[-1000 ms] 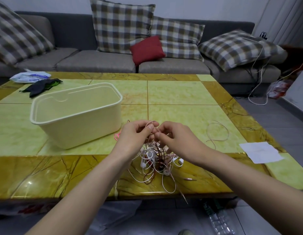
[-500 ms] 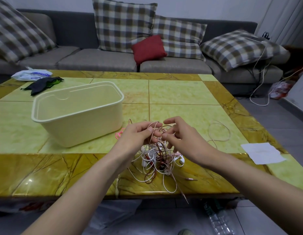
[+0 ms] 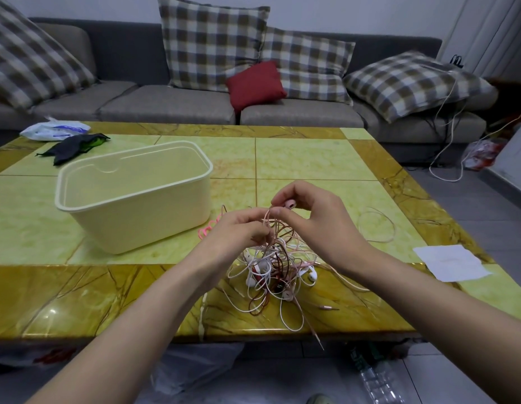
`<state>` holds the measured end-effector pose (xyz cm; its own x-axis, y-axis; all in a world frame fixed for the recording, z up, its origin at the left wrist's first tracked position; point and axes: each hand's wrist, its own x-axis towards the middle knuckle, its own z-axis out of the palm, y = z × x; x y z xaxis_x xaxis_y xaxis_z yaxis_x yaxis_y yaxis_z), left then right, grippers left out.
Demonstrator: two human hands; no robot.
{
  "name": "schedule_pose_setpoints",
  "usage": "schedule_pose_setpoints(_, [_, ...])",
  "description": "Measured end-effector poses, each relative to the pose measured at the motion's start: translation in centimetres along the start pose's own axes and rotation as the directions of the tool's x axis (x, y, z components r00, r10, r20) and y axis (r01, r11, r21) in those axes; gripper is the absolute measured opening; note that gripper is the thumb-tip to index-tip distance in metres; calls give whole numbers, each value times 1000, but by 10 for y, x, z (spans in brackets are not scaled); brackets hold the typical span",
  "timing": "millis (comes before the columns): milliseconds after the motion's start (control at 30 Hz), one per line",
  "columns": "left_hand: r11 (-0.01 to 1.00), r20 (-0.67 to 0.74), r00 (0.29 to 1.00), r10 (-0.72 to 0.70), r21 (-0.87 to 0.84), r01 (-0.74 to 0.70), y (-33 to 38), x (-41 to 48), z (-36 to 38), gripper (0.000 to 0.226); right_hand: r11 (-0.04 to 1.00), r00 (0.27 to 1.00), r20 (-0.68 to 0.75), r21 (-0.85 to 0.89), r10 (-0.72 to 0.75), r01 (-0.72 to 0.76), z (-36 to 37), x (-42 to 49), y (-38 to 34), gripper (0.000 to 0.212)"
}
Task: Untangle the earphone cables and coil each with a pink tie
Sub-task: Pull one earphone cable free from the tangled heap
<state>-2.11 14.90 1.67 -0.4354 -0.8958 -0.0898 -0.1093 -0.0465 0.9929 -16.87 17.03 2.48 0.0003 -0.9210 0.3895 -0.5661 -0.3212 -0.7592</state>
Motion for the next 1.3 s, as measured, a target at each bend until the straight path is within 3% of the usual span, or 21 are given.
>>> schedule_pose_setpoints(233, [1000,53,998,23,-20,-22,-2,1,-3,28,999,995,89,8,52,-53,-1,4,0,12])
schedule_pose_setpoints(367, [999,3,999,38,31,-39,-6,4,-5,24,998,987,148,-38,62,-57,1,5,-3,15])
schedule_pose_setpoints(600, [960,-157,980,124,268,-79,-7,11,-3,9,975,939,265,-93,220,-202,2,10,5,18])
schedule_pose_setpoints(767, [817,-268,934,235,576,-40,-10,20,-4,23,973,945,243,-123,220,-195,-1,9,5,7])
schedule_pose_setpoints(1033, [802,-283,925,253,597,-37,-17,26,-7,8,925,907,335,-356,257,-131,-9,14,10,13])
schedule_pose_setpoints(1100, [874,-317,920,229,483,-50,-13,27,-8,11,919,904,339,-375,261,-125,-11,16,11,16])
schedule_pose_setpoints(1167, [985,-299,950,89,166,-41,-6,26,-8,19,922,916,321,-369,243,-116,-13,18,9,21])
schedule_pose_setpoints(1233, [995,-233,972,-17,-100,-7,2,25,-7,28,931,935,275,-344,222,-120,-15,19,6,26])
schedule_pose_setpoints(1300, [984,-214,976,-38,-179,-1,6,26,-9,30,943,956,199,-298,215,-150,-18,23,3,28])
